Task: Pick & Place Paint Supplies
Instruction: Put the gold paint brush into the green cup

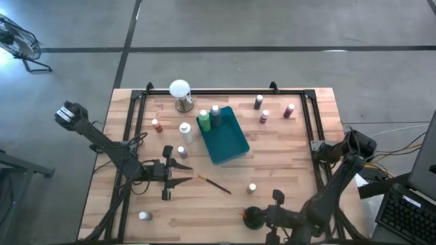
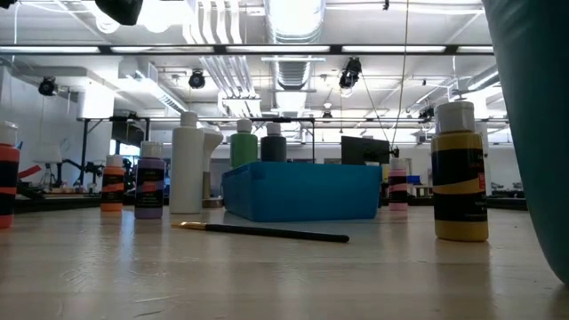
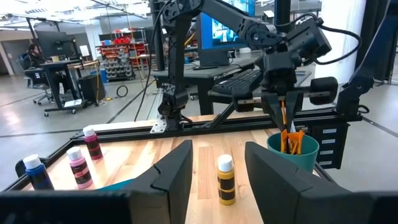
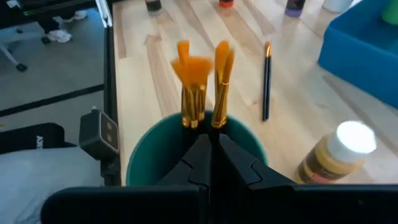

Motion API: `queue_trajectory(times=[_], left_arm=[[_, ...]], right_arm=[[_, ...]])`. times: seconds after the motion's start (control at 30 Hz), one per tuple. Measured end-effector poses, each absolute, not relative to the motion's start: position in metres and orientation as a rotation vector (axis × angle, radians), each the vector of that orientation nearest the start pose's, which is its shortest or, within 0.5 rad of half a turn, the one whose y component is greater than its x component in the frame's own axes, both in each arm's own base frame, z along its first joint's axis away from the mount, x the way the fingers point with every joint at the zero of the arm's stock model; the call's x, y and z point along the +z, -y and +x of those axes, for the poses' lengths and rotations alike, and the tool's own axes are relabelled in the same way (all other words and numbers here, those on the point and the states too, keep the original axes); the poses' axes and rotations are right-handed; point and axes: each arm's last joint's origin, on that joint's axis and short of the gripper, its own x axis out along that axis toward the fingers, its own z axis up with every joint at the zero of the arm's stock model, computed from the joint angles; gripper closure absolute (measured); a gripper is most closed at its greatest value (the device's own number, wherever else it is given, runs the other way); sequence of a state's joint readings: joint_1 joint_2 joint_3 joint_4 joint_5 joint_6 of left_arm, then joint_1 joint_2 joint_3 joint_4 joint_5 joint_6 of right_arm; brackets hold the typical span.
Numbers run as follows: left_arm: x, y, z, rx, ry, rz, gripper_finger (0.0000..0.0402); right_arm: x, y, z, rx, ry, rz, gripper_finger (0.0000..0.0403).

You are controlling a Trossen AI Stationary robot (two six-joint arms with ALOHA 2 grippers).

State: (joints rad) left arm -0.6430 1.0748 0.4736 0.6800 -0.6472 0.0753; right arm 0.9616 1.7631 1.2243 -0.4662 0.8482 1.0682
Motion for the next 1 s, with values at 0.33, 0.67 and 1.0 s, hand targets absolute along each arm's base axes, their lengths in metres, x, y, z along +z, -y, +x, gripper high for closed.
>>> queue_trajectory(times=[0.33,0.67,1.0], left_arm=[[0.254,0.118,0.187,0.007,0.063,0.028,0.0248],[0.254,0.118,0.187,0.007,0.063,0.028,0.0248],[0.253,0.118,0.187,0.007,0.061,0.029,0.0248]], right_arm=[[0.207,-0.282,0.225,-0.225,-0.600,0.247,0.0394],[0.204,-0.280,0.229,-0.219,-0.637,0.257,0.0394],[0.203,-0.277,0.232,-0.207,-0.683,0.259,0.0387]])
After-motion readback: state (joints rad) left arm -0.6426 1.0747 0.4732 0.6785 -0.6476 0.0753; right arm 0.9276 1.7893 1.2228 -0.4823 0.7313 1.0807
